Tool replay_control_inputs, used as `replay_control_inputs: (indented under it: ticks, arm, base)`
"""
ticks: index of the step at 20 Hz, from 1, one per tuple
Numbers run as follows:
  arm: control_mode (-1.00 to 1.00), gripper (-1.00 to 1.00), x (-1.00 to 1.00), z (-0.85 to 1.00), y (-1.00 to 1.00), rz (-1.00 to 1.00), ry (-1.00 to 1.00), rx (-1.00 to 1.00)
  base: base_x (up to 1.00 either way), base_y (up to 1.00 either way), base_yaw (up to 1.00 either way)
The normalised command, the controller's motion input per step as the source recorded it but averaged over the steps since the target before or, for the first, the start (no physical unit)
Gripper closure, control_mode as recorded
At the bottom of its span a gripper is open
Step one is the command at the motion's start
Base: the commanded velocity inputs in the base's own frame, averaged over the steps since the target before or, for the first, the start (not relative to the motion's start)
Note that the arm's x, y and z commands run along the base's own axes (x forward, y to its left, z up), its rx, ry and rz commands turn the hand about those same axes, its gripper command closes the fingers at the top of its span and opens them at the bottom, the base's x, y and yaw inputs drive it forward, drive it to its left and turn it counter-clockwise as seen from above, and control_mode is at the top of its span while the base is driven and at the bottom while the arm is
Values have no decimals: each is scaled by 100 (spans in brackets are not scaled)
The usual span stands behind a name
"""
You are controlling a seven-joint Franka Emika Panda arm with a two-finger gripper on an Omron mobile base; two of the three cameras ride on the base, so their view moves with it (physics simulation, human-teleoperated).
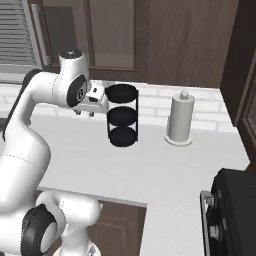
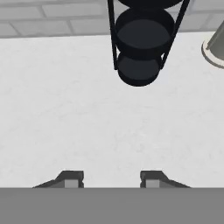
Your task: Take a straw from the drawer in front and place it inside the glass cup on the dining counter.
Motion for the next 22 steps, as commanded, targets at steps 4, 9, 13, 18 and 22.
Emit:
replay_control_inputs:
  ticks: [4,9,13,18,22]
  arm:
    - [100,-100,-1,0,0,0,-1,0]
    - [100,-100,0,0,0,0,0,0]
    - [100,-100,0,0,0,0,0,0]
    - [100,-100,0,0,0,0,0,0]
    - [100,-100,0,0,0,0,0,0]
  base:
    - [-23,7,-2]
    - [-60,47,-21]
    - [-33,66,-37]
    - [-8,60,-46]
    - [-1,59,-50]
